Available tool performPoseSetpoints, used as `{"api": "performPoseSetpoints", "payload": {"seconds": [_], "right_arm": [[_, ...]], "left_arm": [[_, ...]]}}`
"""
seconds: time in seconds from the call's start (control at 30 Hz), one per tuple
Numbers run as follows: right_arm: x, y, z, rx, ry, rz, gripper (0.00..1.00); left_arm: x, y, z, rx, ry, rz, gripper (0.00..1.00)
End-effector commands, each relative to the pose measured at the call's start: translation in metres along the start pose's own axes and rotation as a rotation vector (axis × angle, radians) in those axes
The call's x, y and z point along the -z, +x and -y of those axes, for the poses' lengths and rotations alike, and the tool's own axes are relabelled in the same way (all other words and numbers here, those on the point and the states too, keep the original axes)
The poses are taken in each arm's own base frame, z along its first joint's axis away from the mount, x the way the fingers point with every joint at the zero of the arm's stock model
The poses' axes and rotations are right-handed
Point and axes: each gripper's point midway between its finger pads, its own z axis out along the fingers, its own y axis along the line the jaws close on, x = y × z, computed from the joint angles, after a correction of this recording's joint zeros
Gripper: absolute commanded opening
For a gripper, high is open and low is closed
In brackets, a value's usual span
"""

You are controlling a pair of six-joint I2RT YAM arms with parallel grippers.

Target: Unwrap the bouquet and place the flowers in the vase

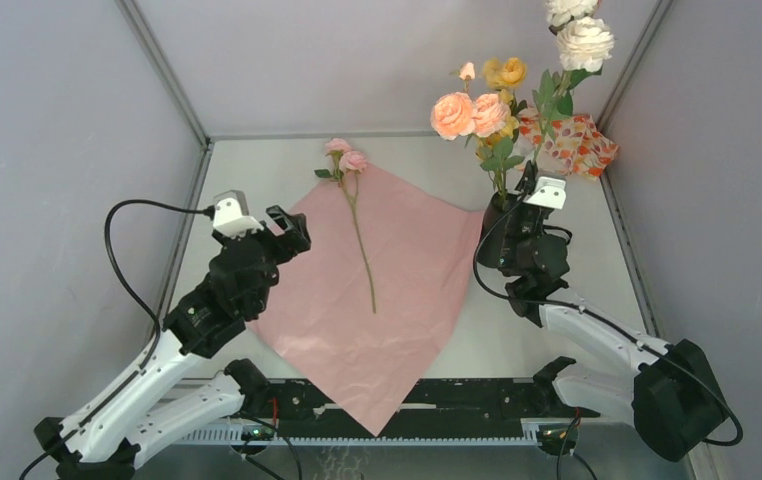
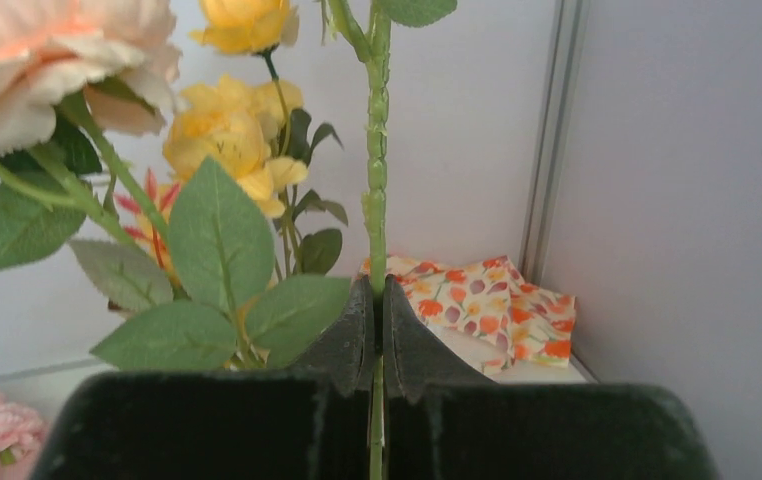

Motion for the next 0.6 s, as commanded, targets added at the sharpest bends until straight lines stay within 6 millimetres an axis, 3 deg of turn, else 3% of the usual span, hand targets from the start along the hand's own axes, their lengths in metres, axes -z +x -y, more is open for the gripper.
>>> {"api": "performPoseSetpoints", "payload": {"seconds": [0.0, 0.27, 0.43, 0.57], "right_arm": [[0.007, 0.007, -0.005, -0.075, 0.003, -0.02, 0.0], [0.019, 0.038, -0.012, -0.082, -0.017, -0.129, 0.01], [0.025, 0.041, -0.012, -0.086, -0.029, -0.147, 0.04], [0.026, 0.041, -0.012, -0.091, -0.035, -0.156, 0.19]], "left_arm": [[-0.002, -0.001, 0.008, 0.036, 0.027, 0.009, 0.86], [-0.005, 0.003, 0.011, 0.034, 0.031, -0.004, 0.86], [-0.006, 0.006, 0.011, 0.032, 0.03, -0.008, 0.86], [-0.007, 0.007, 0.012, 0.03, 0.031, -0.013, 0.86]]}}
